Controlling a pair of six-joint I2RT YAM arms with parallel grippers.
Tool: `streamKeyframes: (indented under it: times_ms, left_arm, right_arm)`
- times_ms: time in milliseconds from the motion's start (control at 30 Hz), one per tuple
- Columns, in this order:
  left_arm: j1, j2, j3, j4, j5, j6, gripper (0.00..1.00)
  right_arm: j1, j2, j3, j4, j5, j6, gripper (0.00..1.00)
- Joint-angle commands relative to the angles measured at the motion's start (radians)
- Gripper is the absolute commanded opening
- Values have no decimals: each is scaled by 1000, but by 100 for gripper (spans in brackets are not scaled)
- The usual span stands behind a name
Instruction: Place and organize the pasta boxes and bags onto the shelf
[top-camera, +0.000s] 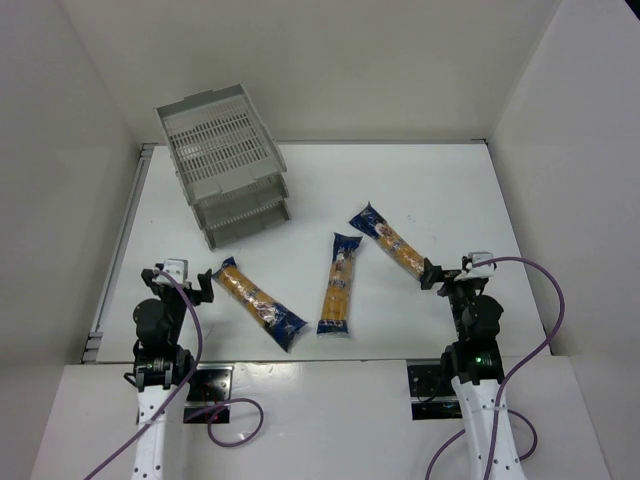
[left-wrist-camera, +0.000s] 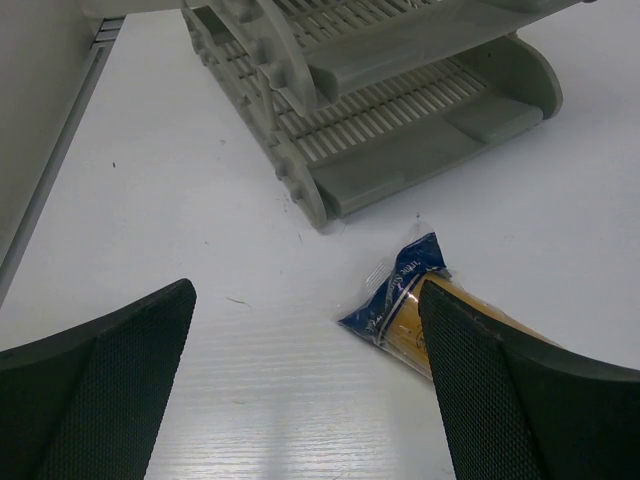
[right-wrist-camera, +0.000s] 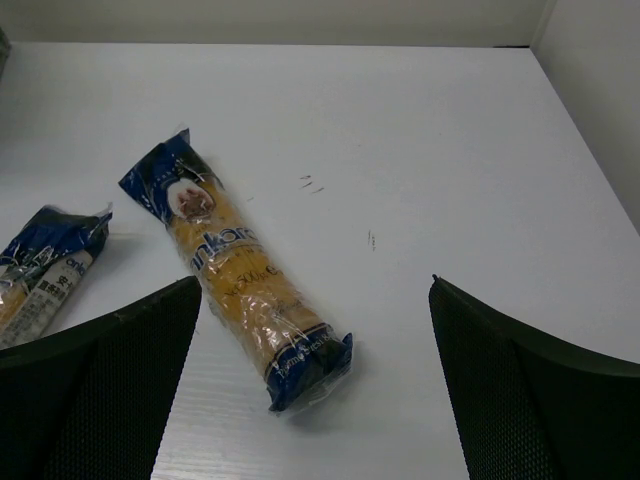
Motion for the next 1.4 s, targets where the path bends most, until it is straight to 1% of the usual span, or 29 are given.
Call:
streamKeyframes:
  times_ms: [0,100,167,200,267,300,333,367,400,433,467,533,567,600,667,700,767,867,900,933,967,1000,1033,1067,1100,1133,1233,1267,1367]
  left_arm:
    - [6,-16,-29,31,27,21,99]
    - [6,-16,-29,31,27,21,99]
    - [6,-16,-18,19,128,68,99]
    - [6,-16,-3,-1,251,157,99]
    - [6,-16,37,-1,408,405,99]
    - [6,-16,60,55,527,637,99]
    - [6,-16,78,16,620,944,99]
    - [6,-16,93,-352,695,1661,99]
    - [6,-16,94,-422,652,1952,99]
    - [6,-16,77,-423,566,2116,99]
    - [6,-16,77,-403,494,2145,99]
    - [6,-16,98,-309,377,2088,99]
    - [6,-16,98,-294,377,2055,99]
    - [6,-16,138,-281,348,1959,99]
    - [6,-16,181,-254,308,1850,99]
    - [6,-16,224,-235,261,1757,99]
    - [6,-16,244,-199,205,1675,99]
    - [6,6,290,-199,107,1541,99]
    - [6,53,345,-242,2,1477,99]
    - [6,91,377,-253,1,1439,99]
    - [6,204,408,-239,-110,1394,99]
    - [6,283,478,-181,-189,1257,99]
    - [6,369,538,-181,-344,1157,99]
    - [6,570,616,-194,-411,1042,99]
    - [6,668,700,-236,-454,920,99]
    - [17,810,854,-417,-440,613,99]
    - [17,917,998,-518,-305,385,99]
    - [17,917,999,-555,-272,292,99]
    - [44,894,962,-573,-148,185,99]
  right_arm:
    - [-6,-10,-34,19,4,11,100]
    - [-6,-10,-34,19,4,11,100]
    - [-6,-10,-7,19,-48,-59,100]
    - [-6,-10,6,28,-249,-183,100]
    - [-6,-10,82,38,-343,-364,100]
    - [-6,-10,123,-11,-490,-499,100]
    - [-6,-10,124,-121,-598,-731,100]
    - [-6,-10,156,-389,-651,-1401,100]
    - [-6,-10,142,-392,-609,-1540,100]
    - [-6,-10,129,-342,-576,-1558,100]
    - [-6,-10,110,-288,-533,-1549,100]
    - [-6,-10,69,-173,-267,-1654,100]
    - [-6,-10,69,-173,-266,-1626,100]
    - [-6,-10,69,-90,-186,-1561,100]
    - [-6,-10,94,-96,-140,-1441,100]
    - [-6,-10,148,-160,-117,-1421,100]
    - [-6,-10,158,-227,-76,-1420,100]
    - [-6,68,148,-190,-12,-1396,100]
    - [-6,174,199,-167,14,-1343,100]
    - [-6,251,235,-151,15,-1295,100]
    - [-6,346,284,-127,47,-1231,100]
    - [-6,592,431,-126,65,-1059,100]
    - [-6,735,537,-146,80,-963,100]
    - [-6,878,655,-276,72,-886,100]
    - [-6,995,766,-277,71,-815,100]
    - [23,1143,970,-385,14,-705,100]
    - [124,1206,1013,-349,1,-528,100]
    - [157,1263,1049,-394,-52,-467,100]
    - [177,1358,1073,-461,-111,-397,100]
